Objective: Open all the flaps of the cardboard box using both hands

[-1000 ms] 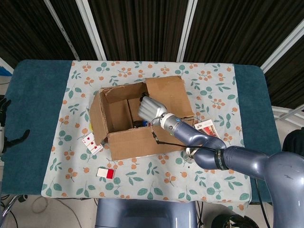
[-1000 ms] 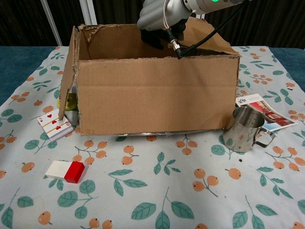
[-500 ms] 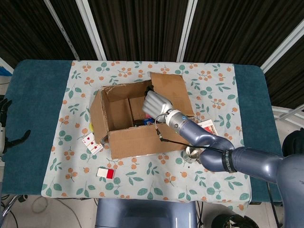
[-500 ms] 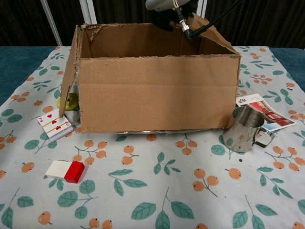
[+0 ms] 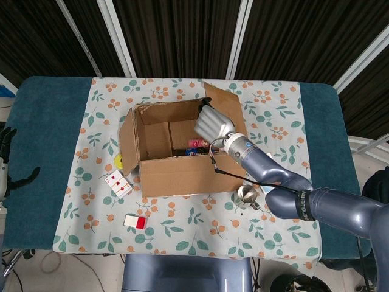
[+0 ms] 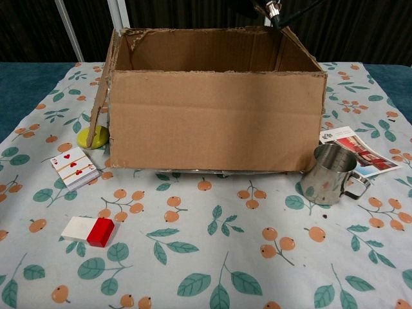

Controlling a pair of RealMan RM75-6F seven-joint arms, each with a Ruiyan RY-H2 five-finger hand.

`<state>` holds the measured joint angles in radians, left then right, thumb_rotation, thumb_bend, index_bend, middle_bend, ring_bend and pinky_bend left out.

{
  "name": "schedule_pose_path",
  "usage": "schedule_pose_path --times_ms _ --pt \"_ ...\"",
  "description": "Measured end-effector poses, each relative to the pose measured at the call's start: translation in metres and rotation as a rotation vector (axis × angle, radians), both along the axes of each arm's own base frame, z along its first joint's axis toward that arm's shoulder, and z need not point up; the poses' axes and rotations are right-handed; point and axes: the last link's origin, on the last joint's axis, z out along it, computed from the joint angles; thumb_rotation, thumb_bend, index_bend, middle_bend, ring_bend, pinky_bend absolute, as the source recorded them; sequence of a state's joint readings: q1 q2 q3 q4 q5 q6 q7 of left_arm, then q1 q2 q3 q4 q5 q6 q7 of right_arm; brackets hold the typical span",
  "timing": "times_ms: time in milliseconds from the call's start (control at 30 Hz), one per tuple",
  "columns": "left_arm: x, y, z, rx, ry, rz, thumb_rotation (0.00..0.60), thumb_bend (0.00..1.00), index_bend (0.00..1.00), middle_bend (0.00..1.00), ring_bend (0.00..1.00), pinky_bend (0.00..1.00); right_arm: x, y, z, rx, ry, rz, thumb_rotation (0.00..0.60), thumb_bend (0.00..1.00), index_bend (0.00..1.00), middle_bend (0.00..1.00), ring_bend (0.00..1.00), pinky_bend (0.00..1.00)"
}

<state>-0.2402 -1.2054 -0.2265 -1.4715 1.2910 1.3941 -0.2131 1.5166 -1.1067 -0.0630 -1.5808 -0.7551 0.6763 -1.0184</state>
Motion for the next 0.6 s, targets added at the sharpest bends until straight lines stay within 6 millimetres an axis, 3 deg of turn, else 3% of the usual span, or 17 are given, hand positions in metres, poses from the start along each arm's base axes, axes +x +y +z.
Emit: schedule_pose_path --times_ms 600 --pt "0.0 0.0 0.0 -0.001 -0.002 0.002 0.6 0.23 0.0 0.0 0.0 0.0 -0.014 -0.009 0.033 -0.074 0.04 -0.045 0.6 0.95 0.5 0.39 0.28 0.27"
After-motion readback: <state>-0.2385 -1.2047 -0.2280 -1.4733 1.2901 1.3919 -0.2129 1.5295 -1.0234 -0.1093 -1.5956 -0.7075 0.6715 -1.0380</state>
